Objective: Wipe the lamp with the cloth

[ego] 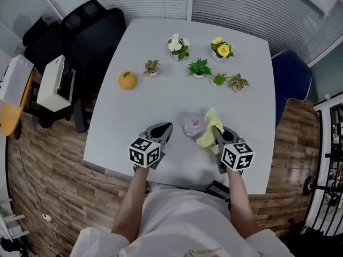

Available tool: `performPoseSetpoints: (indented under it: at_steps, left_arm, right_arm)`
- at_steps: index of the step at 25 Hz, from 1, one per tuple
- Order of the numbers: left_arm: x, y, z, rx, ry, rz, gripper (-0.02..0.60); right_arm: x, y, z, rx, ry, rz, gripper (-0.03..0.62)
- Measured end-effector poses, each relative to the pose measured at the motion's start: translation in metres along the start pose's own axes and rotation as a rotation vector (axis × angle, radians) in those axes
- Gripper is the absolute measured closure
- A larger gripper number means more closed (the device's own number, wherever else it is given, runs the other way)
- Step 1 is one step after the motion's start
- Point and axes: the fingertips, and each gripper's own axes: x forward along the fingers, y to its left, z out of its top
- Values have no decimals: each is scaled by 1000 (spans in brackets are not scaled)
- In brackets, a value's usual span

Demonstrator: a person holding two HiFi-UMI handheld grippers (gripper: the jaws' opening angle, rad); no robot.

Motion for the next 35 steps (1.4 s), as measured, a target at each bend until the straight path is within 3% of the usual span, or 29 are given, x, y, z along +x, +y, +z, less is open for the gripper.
performPoseSetpoints:
  at_steps: [3,5,12,17,28,35]
  left_arm:
    - [-22,-20,43,-96,-170,-65,580]
    - [-32,-30,64,-105,-227,-74,580]
    - [-68,-60,122,75,-324,1,580]
    - [-72,-65,135,195,-298,87,580]
    - [-67,-62,130,207,-272,133,580]
    - [-67,-61,130,189,-273,120,580]
  right_arm:
    - [-19,10,23,-50,-89,-48,568]
    - [-33,16,37,-75,-144,-85,568]
    - [-79,44,83,-113,-313,-145,568]
    - [-90,54,101,-193,-351,-166,568]
    - [-93,53,101,-202,-354,-167,568]
    - [-89,58,98,-208,-342,-152,568]
